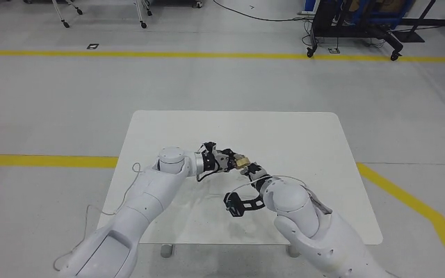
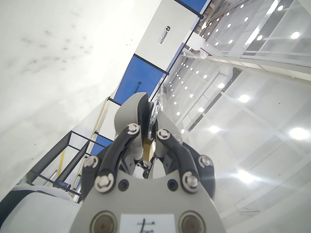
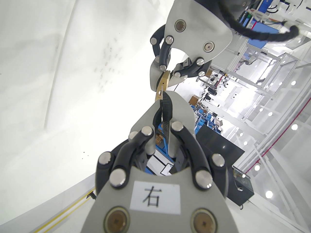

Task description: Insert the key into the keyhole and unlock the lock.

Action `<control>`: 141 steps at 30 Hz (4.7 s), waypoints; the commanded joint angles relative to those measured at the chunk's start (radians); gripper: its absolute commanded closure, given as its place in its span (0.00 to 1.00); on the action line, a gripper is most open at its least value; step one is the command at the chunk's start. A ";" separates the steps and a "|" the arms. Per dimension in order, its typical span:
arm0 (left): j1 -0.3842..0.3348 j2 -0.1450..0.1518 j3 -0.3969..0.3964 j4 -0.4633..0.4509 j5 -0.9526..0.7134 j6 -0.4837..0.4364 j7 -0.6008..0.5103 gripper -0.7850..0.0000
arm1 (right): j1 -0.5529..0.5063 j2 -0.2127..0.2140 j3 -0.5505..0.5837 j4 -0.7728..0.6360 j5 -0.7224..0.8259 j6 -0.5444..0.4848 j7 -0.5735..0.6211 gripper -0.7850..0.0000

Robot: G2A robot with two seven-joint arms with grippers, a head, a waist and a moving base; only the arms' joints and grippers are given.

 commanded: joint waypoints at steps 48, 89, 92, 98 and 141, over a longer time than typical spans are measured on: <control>0.149 0.007 -0.142 -0.178 -0.173 -0.149 0.106 1.00 | -0.099 0.052 -0.213 0.073 -0.538 0.674 0.146 1.00; 0.177 0.009 -0.131 -0.271 0.054 -0.211 0.175 1.00 | -0.175 0.034 -0.134 0.072 -0.513 0.647 0.177 1.00; 0.178 0.009 -0.129 -0.278 0.061 -0.211 0.165 1.00 | -0.174 0.027 -0.132 0.073 -0.513 0.638 0.173 1.00; 0.177 0.008 -0.125 -0.279 0.074 -0.214 0.155 1.00 | -0.177 0.016 -0.120 0.075 -0.518 0.621 0.175 1.00; 0.178 -0.004 -0.131 -0.277 0.087 -0.189 0.175 1.00 | -0.134 -0.039 -0.167 0.098 -0.538 0.482 0.217 1.00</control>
